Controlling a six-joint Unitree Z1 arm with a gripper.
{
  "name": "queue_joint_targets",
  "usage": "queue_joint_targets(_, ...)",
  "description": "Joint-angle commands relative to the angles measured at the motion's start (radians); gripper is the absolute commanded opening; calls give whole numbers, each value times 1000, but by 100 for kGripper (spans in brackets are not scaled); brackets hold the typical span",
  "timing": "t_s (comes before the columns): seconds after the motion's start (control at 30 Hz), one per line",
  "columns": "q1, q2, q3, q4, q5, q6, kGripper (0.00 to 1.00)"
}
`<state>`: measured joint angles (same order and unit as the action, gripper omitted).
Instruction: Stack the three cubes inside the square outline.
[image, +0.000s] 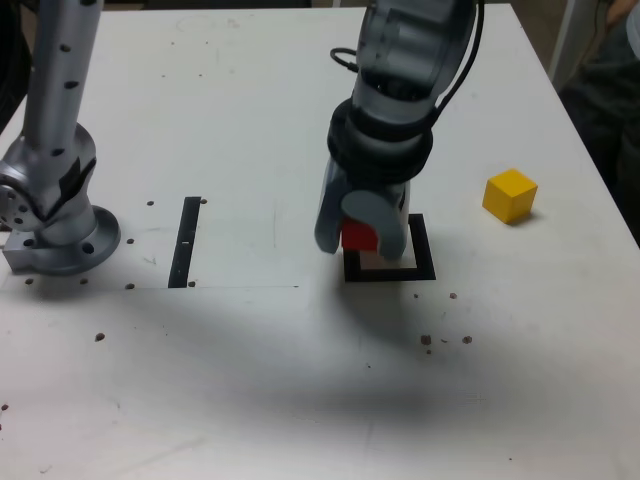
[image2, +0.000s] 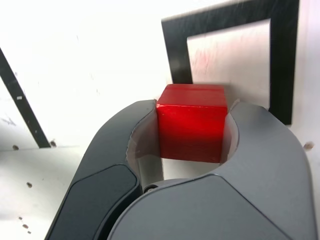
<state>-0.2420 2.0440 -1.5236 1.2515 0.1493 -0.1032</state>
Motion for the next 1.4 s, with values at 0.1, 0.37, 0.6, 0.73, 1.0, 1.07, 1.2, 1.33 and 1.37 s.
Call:
queue_joint_targets(0.1,33,14,-6,-16,3,16,16)
queue_joint_targets(0.37,39,48,-34,-25,-6,35,16)
queue_joint_targets(0.6,39,61,-48,-27,-8,54,21)
queue_joint_targets(0.73,39,70,-49,-27,-9,59,34)
queue_joint_targets(1.0,39,91,-49,-30,-20,69,44)
queue_joint_targets(1.07,39,92,-48,-30,-20,69,47)
queue_joint_targets(1.2,39,90,-44,-26,-20,72,64)
queue_joint_targets(1.33,39,71,-41,-21,-17,78,85)
queue_joint_targets(1.37,39,63,-40,-20,-15,79,90)
